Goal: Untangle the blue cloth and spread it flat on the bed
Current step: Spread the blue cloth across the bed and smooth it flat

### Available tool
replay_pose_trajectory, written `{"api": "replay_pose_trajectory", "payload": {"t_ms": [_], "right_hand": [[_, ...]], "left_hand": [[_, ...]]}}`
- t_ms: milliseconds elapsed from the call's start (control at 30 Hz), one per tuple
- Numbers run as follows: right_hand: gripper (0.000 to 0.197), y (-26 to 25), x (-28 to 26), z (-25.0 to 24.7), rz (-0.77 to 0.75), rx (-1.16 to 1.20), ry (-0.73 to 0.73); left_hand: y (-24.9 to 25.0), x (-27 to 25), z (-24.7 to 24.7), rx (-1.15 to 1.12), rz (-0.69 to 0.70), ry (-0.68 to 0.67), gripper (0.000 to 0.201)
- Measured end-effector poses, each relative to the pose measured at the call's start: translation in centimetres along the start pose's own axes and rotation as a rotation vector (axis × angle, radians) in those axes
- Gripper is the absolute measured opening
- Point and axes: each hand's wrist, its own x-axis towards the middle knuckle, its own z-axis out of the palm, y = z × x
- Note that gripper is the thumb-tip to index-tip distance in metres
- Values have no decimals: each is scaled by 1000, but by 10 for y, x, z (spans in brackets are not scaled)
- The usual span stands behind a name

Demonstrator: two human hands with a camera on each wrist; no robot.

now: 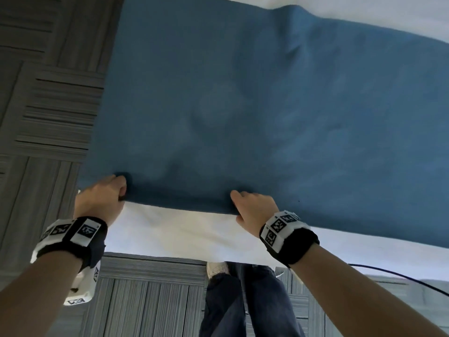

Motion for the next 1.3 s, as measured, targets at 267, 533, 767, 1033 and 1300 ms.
{"api": "replay_pose_trajectory", "payload": {"t_ms": [267, 533, 767, 1033, 1300], "right_hand": [[23, -7, 14, 0, -98, 119, -51], [31, -4, 24, -21, -72, 217, 30], [15, 19, 57, -74, 0, 332, 78], [12, 52, 87, -100, 131, 394, 78], [14, 19, 132, -111, 333, 517, 128]], "left_hand": [[-19, 4, -8, 48, -119, -97, 21], [-18, 19, -35, -2, -96, -425, 30], [24, 48, -76, -104, -81, -352, 24], [67, 94, -100, -138, 58, -332, 21], [31, 155, -116, -201, 212, -300, 24]]}}
